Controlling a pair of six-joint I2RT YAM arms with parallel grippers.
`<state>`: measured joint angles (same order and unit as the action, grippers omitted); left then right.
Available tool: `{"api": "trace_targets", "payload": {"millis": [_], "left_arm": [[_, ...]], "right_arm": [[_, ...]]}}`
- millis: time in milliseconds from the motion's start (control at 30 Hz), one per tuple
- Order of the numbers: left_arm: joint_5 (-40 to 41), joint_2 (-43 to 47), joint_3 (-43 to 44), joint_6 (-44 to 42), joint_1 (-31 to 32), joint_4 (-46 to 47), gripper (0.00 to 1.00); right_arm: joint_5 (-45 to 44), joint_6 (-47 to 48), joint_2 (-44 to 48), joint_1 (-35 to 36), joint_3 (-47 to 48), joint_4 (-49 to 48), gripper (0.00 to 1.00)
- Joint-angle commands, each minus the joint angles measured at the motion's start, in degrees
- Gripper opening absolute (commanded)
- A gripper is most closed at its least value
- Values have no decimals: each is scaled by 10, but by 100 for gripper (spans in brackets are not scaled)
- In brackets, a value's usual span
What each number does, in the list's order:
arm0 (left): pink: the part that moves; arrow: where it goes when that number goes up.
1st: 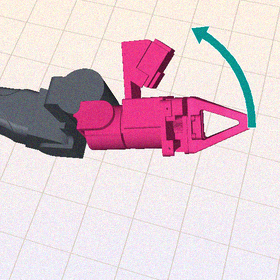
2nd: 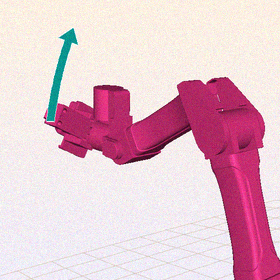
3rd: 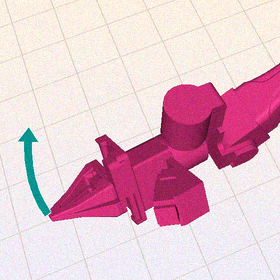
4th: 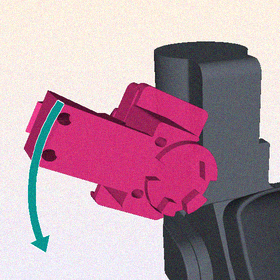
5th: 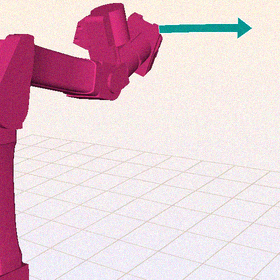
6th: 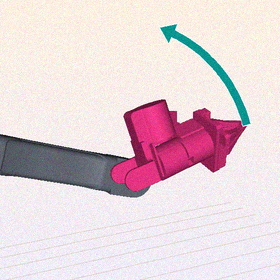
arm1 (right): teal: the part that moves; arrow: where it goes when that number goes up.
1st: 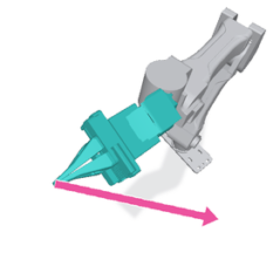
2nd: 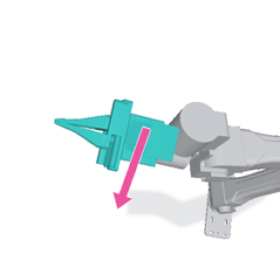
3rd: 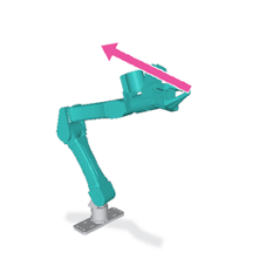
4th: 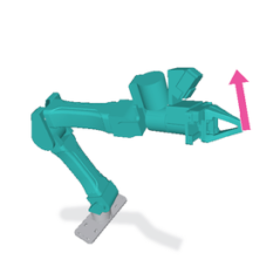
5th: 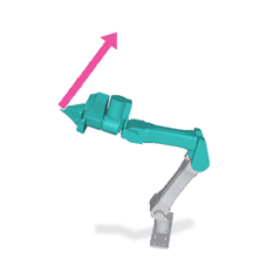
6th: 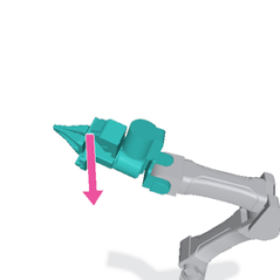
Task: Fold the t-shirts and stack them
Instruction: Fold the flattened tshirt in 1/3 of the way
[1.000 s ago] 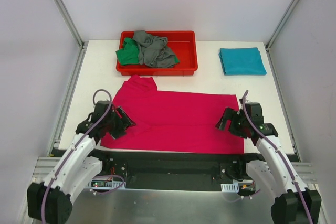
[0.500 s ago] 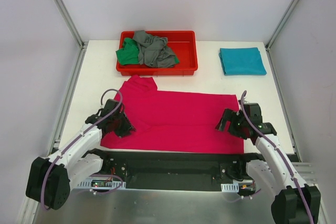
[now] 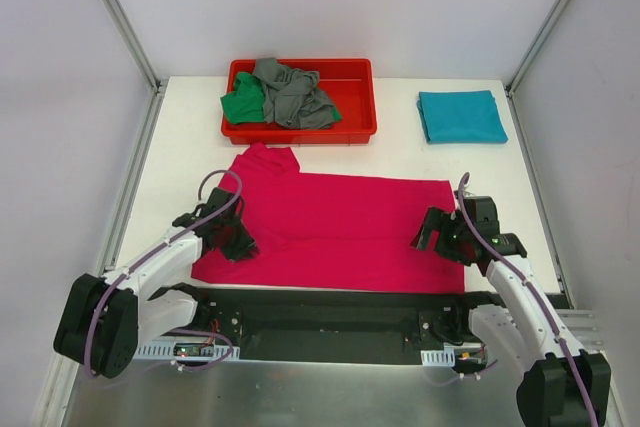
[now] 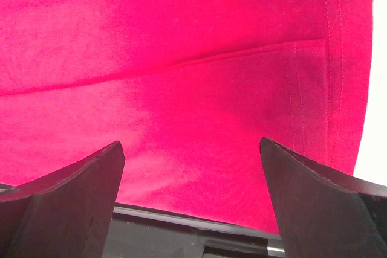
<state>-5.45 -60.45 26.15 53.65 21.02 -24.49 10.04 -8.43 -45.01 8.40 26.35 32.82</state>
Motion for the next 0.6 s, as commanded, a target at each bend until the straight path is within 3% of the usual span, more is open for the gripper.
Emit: {"api": "trace_targets", "payload": {"millis": [0,133,233,567], "left_arm": [[2,-12,16,7,8,18,23],[3,-9,21,7,12,20,16],[2,-2,24,7,15,20,1],[16,-18,70,-35,19,42,0]], "right_arm": [[-7,6,-1,2,-1,-5,96],[-10,7,-2,2,-1,-6,96],[-13,7,-2,2,-1,-5,96],[-16,7,-5,2,2,-2,96]]}}
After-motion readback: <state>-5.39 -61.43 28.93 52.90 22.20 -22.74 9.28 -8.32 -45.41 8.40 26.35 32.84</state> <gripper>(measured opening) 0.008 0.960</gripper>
